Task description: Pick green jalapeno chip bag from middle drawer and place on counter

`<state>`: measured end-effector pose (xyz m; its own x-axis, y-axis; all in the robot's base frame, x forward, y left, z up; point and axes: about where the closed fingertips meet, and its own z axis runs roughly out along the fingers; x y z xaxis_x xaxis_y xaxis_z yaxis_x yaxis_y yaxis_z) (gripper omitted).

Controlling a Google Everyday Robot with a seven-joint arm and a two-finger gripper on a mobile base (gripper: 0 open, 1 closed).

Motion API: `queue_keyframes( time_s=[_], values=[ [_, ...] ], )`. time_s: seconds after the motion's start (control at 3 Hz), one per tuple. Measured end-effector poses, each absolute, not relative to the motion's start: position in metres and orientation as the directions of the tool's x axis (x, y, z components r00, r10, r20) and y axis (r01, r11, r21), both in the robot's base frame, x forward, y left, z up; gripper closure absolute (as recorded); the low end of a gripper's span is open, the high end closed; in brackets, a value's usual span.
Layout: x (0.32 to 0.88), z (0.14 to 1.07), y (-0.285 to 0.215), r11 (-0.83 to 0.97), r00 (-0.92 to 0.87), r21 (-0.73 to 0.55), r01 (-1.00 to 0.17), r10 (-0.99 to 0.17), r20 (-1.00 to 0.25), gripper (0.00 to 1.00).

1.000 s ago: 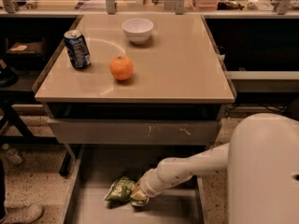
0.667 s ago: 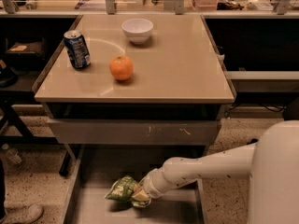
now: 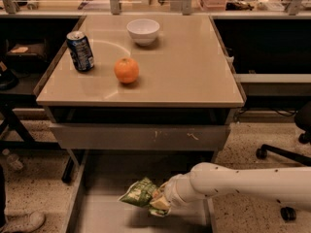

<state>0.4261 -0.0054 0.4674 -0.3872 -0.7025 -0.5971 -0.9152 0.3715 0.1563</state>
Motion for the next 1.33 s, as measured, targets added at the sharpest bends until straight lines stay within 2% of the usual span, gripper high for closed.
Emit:
queue_keyframes(
  time_s=[0.33,1.0,1.33],
  values=[
    [0.416,0.517,-0.04,0.43,-0.402,0.101,-0.897,-0.7,-0.59,1.0],
    [0.419,0.535,-0.052,0.448,-0.397,0.065,-0.892,-0.704,-0.589,1.0],
    [0.417,0.573,-0.059,0.458,-0.383,0.027,-0.889,-0.709,-0.591,1.0]
  ],
)
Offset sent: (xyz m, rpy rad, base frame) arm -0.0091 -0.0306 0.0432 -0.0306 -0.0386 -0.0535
